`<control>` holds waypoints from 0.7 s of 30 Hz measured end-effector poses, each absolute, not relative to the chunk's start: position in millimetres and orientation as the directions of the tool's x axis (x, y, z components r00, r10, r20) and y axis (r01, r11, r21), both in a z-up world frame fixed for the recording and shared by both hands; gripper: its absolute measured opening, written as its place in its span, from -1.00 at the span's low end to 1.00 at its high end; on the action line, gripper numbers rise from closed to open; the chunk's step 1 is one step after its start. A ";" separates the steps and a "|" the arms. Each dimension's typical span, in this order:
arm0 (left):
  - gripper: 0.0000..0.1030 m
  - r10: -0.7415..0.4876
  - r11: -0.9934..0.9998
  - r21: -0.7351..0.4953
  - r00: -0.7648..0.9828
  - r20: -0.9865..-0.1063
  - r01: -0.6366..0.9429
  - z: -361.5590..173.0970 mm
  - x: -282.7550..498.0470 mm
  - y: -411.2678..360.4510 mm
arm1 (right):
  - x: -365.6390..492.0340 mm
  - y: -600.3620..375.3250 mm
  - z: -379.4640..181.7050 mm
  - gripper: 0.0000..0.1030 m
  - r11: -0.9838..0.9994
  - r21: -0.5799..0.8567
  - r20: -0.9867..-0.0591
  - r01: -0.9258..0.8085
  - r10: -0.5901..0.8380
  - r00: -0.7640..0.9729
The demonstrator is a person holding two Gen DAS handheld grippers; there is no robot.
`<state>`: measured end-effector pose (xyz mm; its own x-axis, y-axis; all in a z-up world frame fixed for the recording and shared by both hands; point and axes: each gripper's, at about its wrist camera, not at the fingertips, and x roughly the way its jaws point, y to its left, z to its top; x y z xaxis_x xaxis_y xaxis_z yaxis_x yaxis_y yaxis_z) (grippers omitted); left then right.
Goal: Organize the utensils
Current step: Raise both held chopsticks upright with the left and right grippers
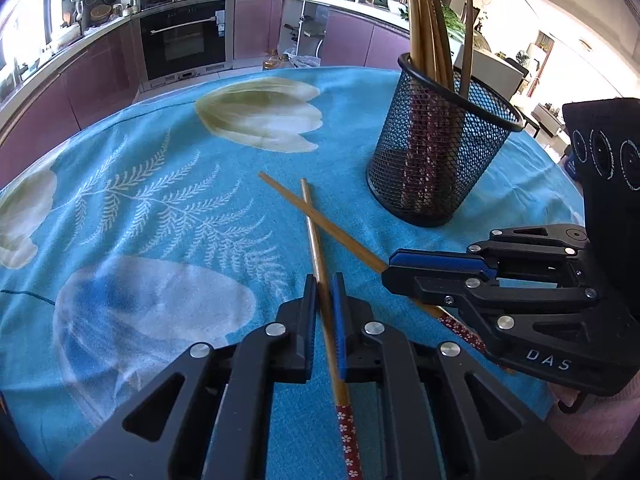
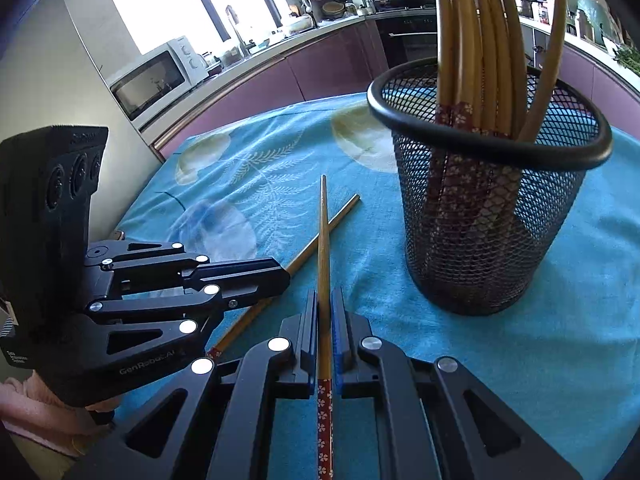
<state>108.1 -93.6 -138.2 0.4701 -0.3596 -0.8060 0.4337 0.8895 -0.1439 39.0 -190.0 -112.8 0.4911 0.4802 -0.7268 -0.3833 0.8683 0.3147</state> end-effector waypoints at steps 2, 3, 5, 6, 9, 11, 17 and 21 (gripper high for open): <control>-0.81 -0.352 0.888 -0.130 0.470 -0.809 0.441 -139.6 108.8 -96.5 | 38.4 -187.9 -113.1 -0.86 0.870 0.306 -0.729 -0.388 0.476 0.492; -0.81 -0.350 0.888 -0.125 0.472 -0.809 0.443 -139.7 109.0 -97.5 | 38.3 -186.8 -113.1 -0.85 0.874 0.291 -0.733 -0.388 0.465 0.497; -0.81 -0.349 0.887 -0.122 0.472 -0.810 0.445 -139.8 110.4 -98.4 | 38.2 -184.4 -114.7 -0.85 0.881 0.272 -0.740 -0.388 0.449 0.500; -0.81 -0.348 0.886 -0.121 0.472 -0.810 0.447 -139.9 111.0 -98.9 | 38.2 -184.1 -115.6 -0.85 0.883 0.265 -0.743 -0.387 0.443 0.502; -0.81 -0.346 0.885 -0.115 0.472 -0.811 0.451 -140.1 113.2 -100.3 | 37.7 -182.5 -115.9 -0.85 0.885 0.253 -0.743 -0.391 0.436 0.507; -0.81 -0.341 0.885 -0.105 0.476 -0.811 0.454 -140.1 113.9 -101.8 | 38.2 -182.3 -116.3 -0.85 0.886 0.253 -0.741 -0.389 0.436 0.510; -0.84 -0.328 0.890 -0.090 0.490 -0.808 0.447 -140.1 113.8 -104.2 | 39.2 -182.6 -116.3 -0.88 0.887 0.261 -0.736 -0.380 0.438 0.516; -0.85 -0.335 0.893 -0.103 0.492 -0.804 0.438 -138.8 113.6 -102.7 | 38.7 -187.0 -112.8 -0.89 0.886 0.274 -0.724 -0.374 0.446 0.527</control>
